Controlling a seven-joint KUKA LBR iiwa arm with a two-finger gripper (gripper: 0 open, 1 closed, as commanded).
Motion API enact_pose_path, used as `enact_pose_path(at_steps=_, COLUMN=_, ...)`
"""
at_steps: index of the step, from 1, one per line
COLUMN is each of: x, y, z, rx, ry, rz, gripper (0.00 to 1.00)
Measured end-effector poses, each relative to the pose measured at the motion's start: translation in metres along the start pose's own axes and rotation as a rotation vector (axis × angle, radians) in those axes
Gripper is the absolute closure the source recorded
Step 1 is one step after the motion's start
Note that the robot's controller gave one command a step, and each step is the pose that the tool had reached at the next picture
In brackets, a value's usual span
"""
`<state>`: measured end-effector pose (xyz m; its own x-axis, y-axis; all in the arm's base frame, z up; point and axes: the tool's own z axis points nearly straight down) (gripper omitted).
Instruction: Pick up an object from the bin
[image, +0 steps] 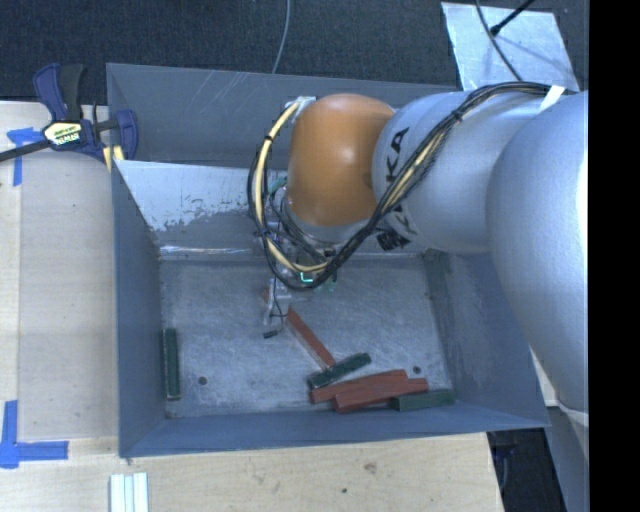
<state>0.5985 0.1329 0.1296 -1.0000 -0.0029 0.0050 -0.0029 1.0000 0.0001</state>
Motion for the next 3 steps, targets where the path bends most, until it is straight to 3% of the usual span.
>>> enact_pose_path(at_steps=1, x=-0.002, y=0.000, z=-0.004, rx=-0.001, ry=-0.008, rz=0.003, gripper=0.00)
enact_pose_path(at_steps=2, x=-0.010, y=-0.036, z=0.045, rx=-0.001, ry=-0.012, rz=-0.056, gripper=0.00)
enact_pose_path(at_steps=3, x=0.002, y=-0.129, z=0.055, rx=0.001, ry=-0.008, rz=-0.015, gripper=1.00)
